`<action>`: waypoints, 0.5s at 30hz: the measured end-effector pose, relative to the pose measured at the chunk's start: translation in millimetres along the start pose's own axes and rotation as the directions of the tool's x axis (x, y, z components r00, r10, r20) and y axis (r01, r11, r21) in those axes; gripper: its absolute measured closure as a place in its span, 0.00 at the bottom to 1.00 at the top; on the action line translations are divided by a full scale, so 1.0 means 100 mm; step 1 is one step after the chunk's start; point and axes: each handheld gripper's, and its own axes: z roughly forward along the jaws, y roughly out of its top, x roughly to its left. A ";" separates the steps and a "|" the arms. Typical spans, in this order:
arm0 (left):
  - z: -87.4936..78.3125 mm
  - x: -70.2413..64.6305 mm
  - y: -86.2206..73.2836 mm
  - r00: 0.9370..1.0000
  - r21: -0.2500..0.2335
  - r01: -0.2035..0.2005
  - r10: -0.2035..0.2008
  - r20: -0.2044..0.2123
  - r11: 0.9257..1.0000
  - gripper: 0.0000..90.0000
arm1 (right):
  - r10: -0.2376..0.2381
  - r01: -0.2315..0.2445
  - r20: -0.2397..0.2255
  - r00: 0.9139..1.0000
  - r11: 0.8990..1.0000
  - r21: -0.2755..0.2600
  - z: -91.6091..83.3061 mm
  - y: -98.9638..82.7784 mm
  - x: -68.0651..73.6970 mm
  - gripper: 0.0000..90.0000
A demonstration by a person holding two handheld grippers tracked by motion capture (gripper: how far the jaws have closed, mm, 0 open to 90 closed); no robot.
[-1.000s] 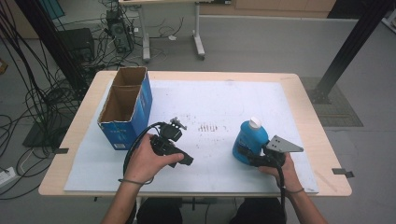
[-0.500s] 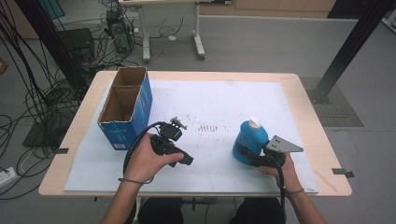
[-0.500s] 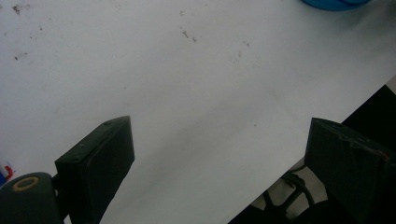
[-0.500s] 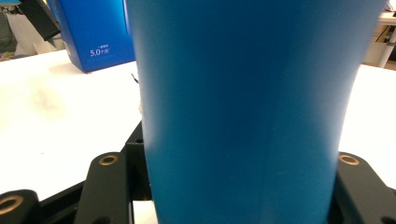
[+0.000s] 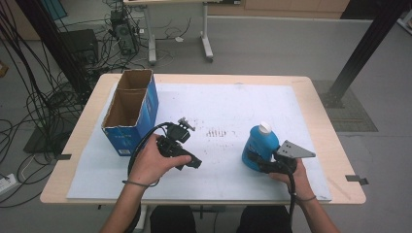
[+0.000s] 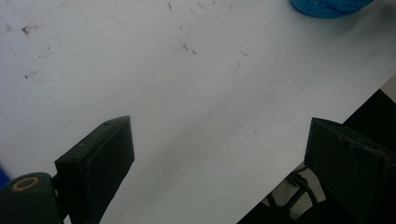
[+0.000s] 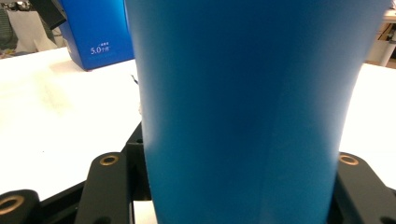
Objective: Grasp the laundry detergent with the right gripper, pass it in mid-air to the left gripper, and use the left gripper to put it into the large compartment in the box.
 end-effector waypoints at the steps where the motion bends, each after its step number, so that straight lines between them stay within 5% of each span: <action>1: 0.00 0.00 0.00 1.000 0.000 0.000 0.000 0.000 1.000 0.10 | 0.000 0.000 0.000 1.000 1.000 0.000 0.00 0.00 0.00 0.48; 15: -0.14 0.05 0.18 0.998 -0.009 -0.069 0.069 -0.001 0.998 0.10 | 0.012 -0.011 -0.051 0.999 1.000 0.023 0.00 0.15 -0.12 0.48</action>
